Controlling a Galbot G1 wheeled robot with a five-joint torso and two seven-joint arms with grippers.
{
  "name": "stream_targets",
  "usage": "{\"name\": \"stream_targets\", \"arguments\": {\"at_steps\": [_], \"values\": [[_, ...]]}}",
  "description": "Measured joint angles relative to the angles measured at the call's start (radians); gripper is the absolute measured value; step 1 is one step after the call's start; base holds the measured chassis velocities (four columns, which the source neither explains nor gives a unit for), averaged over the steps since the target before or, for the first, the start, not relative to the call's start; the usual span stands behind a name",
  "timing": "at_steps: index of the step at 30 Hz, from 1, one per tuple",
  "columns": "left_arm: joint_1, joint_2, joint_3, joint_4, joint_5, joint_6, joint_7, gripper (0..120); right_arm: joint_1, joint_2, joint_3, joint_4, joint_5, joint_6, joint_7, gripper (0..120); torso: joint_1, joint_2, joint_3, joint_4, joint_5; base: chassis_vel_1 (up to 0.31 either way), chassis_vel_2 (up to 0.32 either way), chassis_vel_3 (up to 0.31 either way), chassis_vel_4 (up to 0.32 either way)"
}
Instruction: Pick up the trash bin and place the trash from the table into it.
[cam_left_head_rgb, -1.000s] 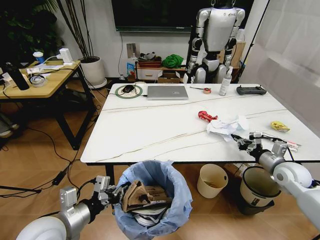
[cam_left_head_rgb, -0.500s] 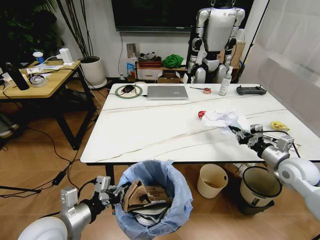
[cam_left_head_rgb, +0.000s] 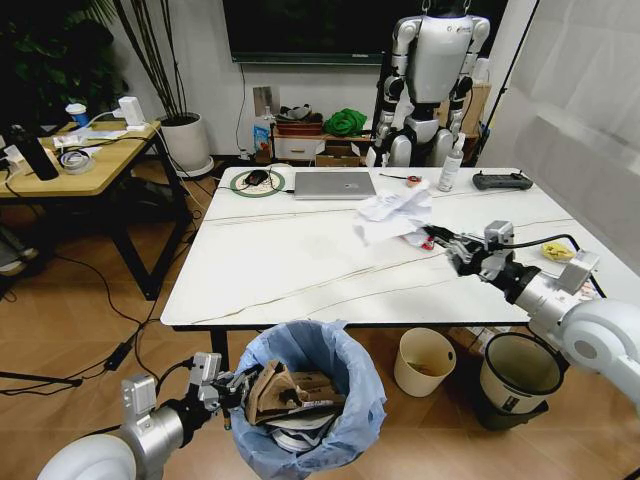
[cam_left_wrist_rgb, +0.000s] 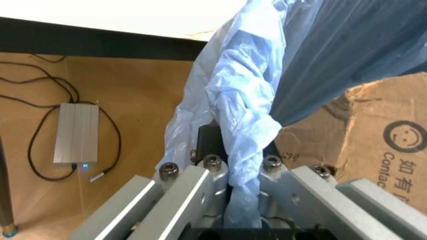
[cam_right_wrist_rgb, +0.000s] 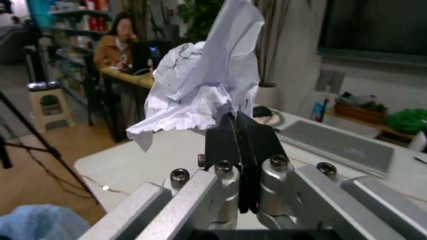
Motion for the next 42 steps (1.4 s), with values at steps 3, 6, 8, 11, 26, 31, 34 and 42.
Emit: {"name": "stream_targets", "arguments": {"at_steps": [3, 6, 8, 11, 26, 31, 34, 42], "values": [[0.000, -0.001, 0.000, 0.000, -0.001, 0.000, 0.000, 0, 0.000, -0.026, -0.011, 0.052, 0.004, 0.012, -0.013, 0, 0.000, 0.000, 0.000, -0.0001, -0.0002, 0.000, 0.000, 0.000, 0.000], [-0.002, -0.002, 0.000, 0.000, -0.002, 0.000, 0.000, 0, -0.003, -0.060, -0.032, 0.111, 0.010, 0.026, -0.038, 0, 0.000, 0.000, 0.000, -0.0001, -0.0001, 0.000, 0.000, 0.000, 0.000], [-0.002, -0.002, 0.000, 0.000, -0.004, 0.001, -0.001, 0, -0.009, -0.081, -0.045, 0.138, 0.010, 0.033, -0.058, 0, 0.000, 0.000, 0.000, -0.0001, 0.0000, 0.000, 0.000, 0.000, 0.000], [-0.002, -0.001, -0.001, -0.001, -0.005, 0.001, -0.002, 0, -0.033, -0.101, -0.051, 0.157, 0.010, 0.038, -0.076, 0, 0.000, 0.000, 0.000, 0.0000, 0.0000, 0.000, 0.000, 0.000, 0.000], [-0.005, -0.013, -0.010, -0.012, -0.012, 0.005, -0.008, 0, -0.122, -0.154, -0.101, 0.187, -0.046, 0.053, -0.168, 0, 0.000, 0.000, 0.000, -0.0001, 0.0001, 0.000, 0.000, 0.000, 0.000], [-0.009, -0.016, -0.010, -0.013, -0.015, 0.006, -0.010, 0, -0.133, -0.154, -0.114, 0.192, -0.063, 0.059, -0.186, 0, 0.000, 0.000, 0.000, -0.0001, 0.0001, 0.000, 0.000, 0.000, 0.000], [-0.009, -0.018, -0.010, -0.013, -0.015, 0.006, -0.011, 0, -0.137, -0.150, -0.118, 0.192, -0.072, 0.061, -0.192, 0, 0.000, 0.000, 0.000, -0.0001, 0.0001, 0.000, 0.000, 0.000, 0.000], [-0.010, -0.017, -0.010, -0.016, -0.019, 0.008, -0.013, 0, -0.138, -0.138, -0.121, 0.180, -0.086, 0.069, -0.218, 0, 0.000, 0.000, 0.000, -0.0001, 0.0001, 0.000, 0.000, 0.000, 0.000]]}}
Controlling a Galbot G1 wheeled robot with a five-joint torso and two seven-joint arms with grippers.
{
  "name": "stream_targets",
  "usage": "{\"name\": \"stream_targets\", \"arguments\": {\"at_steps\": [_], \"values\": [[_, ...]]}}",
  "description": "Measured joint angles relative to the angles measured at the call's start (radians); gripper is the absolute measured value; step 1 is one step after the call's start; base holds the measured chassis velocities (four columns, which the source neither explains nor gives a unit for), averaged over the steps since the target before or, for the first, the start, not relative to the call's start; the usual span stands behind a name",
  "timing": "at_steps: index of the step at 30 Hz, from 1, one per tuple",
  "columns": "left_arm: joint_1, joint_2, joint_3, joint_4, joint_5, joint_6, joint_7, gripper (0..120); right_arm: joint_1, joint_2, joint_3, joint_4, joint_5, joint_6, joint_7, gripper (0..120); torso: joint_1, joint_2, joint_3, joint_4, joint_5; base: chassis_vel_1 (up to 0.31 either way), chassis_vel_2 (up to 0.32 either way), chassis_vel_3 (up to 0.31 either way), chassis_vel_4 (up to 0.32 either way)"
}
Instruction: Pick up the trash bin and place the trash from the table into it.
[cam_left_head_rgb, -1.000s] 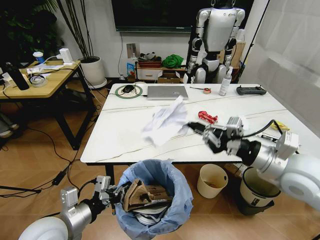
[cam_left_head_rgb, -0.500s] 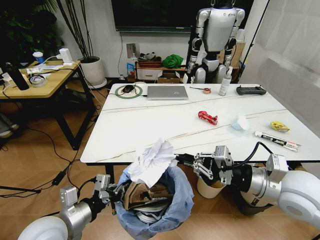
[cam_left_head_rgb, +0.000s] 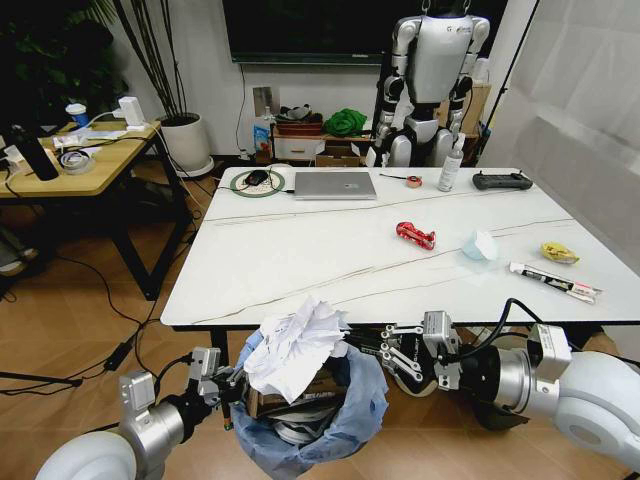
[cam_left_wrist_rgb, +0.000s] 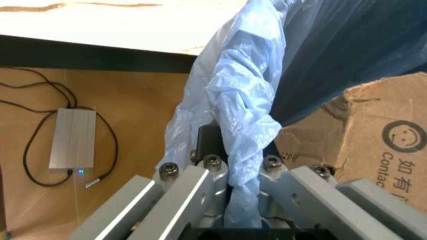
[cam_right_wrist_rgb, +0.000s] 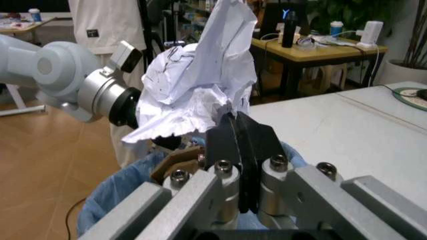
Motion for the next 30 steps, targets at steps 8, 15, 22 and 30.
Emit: {"name": "stream_targets", "arguments": {"at_steps": [8, 15, 22, 30], "values": [[0.000, 0.001, -0.001, -0.001, -0.003, 0.001, -0.001, 0, -0.004, 0.008, 0.002, -0.010, -0.004, 0.002, -0.030, 30, 0.000, 0.000, 0.000, 0.0000, 0.0000, 0.000, 0.000, 0.000, 0.000], [0.009, 0.002, -0.003, -0.002, -0.003, 0.002, -0.002, 0, 0.012, 0.034, 0.015, -0.015, 0.009, 0.002, -0.016, 54, 0.000, 0.000, 0.000, -0.0001, 0.0000, 0.000, 0.000, 0.000, 0.000], [0.013, 0.008, 0.008, 0.006, -0.003, 0.005, -0.008, 0, 0.091, 0.116, 0.065, -0.077, 0.066, -0.022, 0.129, 79, 0.000, 0.000, 0.000, 0.0000, 0.0000, 0.000, 0.000, 0.000, 0.000], [0.023, 0.027, 0.006, 0.005, -0.015, 0.015, -0.025, 0, 0.206, 0.217, 0.045, -0.247, 0.043, -0.039, 0.337, 100, 0.000, 0.000, 0.000, 0.0001, 0.0002, 0.000, 0.000, 0.000, 0.000]]}}
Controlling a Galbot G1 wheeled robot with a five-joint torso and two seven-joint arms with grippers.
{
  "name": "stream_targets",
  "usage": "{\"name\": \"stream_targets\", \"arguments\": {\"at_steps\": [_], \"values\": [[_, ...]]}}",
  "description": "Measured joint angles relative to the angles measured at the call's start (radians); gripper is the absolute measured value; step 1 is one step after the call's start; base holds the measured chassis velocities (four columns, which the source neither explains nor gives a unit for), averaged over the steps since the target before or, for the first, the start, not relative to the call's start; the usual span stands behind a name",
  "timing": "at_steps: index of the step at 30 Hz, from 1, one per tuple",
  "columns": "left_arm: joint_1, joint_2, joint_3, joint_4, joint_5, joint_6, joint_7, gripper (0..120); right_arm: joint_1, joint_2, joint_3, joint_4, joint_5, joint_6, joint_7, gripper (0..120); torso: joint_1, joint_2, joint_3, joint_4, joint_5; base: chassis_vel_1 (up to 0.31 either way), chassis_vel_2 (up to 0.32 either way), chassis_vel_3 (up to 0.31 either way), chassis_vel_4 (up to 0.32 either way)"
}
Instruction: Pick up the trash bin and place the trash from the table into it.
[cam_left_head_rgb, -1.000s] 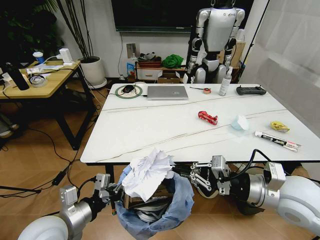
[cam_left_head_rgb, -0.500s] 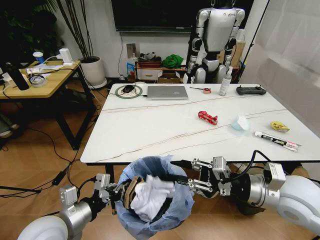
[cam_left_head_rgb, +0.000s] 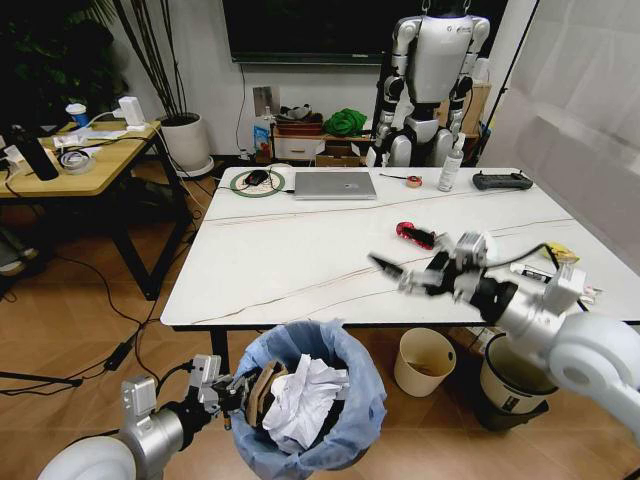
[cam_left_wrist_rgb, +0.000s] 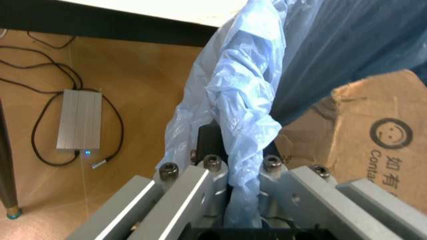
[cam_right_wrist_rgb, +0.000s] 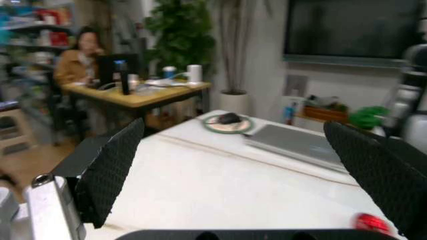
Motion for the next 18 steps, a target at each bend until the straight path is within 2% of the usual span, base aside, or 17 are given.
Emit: {"name": "stream_targets", "arguments": {"at_steps": [10, 18], "values": [[-0.017, 0.012, 0.008, -0.001, -0.003, -0.001, 0.007, 0, 0.136, 0.102, -0.039, -0.284, -0.032, -0.121, -0.003, 100, 0.000, 0.000, 0.000, -0.0001, 0.0000, 0.000, 0.000, 0.000, 0.000], [-0.025, 0.017, 0.009, 0.005, -0.002, -0.003, 0.015, 0, 0.234, 0.165, -0.093, -0.461, -0.071, -0.134, -0.044, 100, 0.000, 0.000, 0.000, 0.0000, 0.0001, 0.000, 0.000, 0.000, 0.000]]}}
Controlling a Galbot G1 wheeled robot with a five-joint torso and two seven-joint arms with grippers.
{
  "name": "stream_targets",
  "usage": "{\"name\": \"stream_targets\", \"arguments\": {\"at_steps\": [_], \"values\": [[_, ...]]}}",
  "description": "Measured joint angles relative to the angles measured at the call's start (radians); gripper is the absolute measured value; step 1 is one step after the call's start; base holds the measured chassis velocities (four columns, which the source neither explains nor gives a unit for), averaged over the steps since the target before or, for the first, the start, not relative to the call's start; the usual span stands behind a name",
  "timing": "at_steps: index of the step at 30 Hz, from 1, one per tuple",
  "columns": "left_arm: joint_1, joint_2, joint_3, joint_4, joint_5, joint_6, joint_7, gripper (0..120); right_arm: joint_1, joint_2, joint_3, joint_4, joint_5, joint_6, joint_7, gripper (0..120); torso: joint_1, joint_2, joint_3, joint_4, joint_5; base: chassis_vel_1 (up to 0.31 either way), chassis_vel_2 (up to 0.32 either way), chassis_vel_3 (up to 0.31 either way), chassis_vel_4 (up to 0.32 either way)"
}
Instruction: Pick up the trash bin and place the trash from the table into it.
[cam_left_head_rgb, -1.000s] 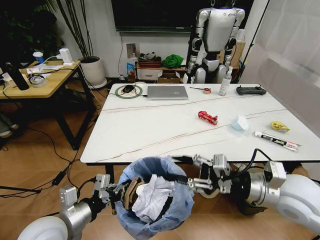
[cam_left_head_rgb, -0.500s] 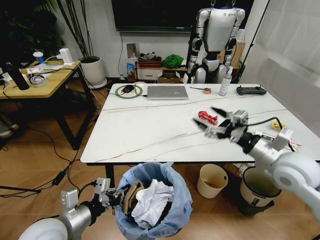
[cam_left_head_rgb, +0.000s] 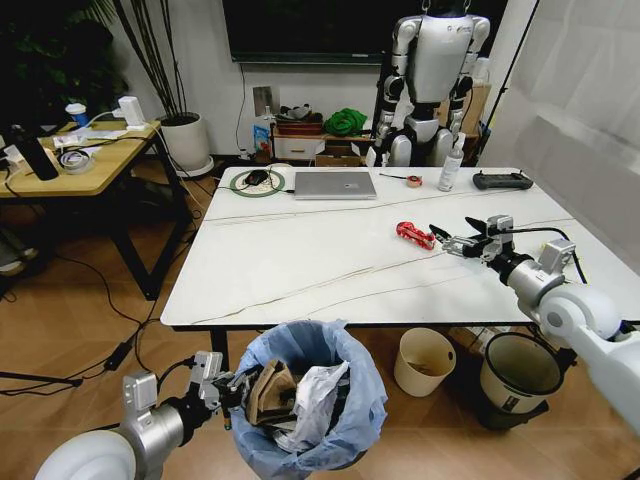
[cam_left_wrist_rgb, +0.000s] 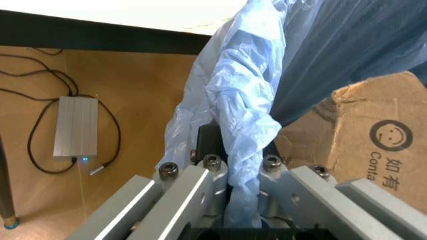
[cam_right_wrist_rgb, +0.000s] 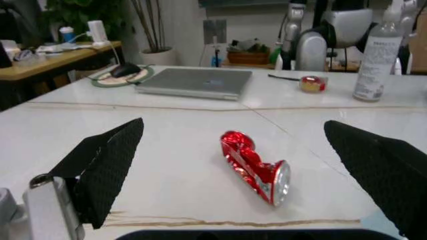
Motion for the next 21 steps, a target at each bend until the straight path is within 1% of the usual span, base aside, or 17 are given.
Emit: {"name": "stream_targets", "arguments": {"at_steps": [6, 7, 12, 16, 21], "values": [[0.004, -0.005, -0.002, -0.001, 0.002, 0.000, 0.001, 0, 0.108, 0.057, -0.072, -0.137, -0.024, 0.000, -0.022, 100, 0.000, 0.000, 0.000, -0.0002, -0.0004, 0.000, 0.000, 0.000, 0.000], [0.004, -0.005, -0.002, -0.001, 0.002, 0.000, 0.001, 0, 0.108, 0.057, -0.072, -0.137, -0.024, 0.000, -0.022, 100, 0.000, 0.000, 0.000, -0.0002, -0.0004, 0.000, 0.000, 0.000, 0.000], [0.006, -0.006, -0.008, -0.002, 0.003, -0.001, 0.002, 0, 0.183, 0.105, -0.121, -0.224, -0.045, 0.011, -0.032, 100, 0.000, 0.000, 0.000, 0.0002, -0.0004, 0.000, 0.000, 0.000, 0.000], [0.007, -0.006, -0.010, -0.003, 0.003, -0.001, 0.002, 0, 0.195, 0.112, -0.130, -0.239, -0.050, 0.013, -0.034, 100, 0.000, 0.000, 0.000, 0.0000, -0.0003, 0.000, 0.000, 0.000, 0.000], [0.008, -0.009, -0.011, -0.003, 0.004, -0.002, 0.004, 0, 0.234, 0.150, -0.163, -0.296, -0.073, 0.018, -0.043, 100, 0.000, 0.000, 0.000, 0.0000, -0.0001, 0.000, 0.000, 0.000, 0.000]]}}
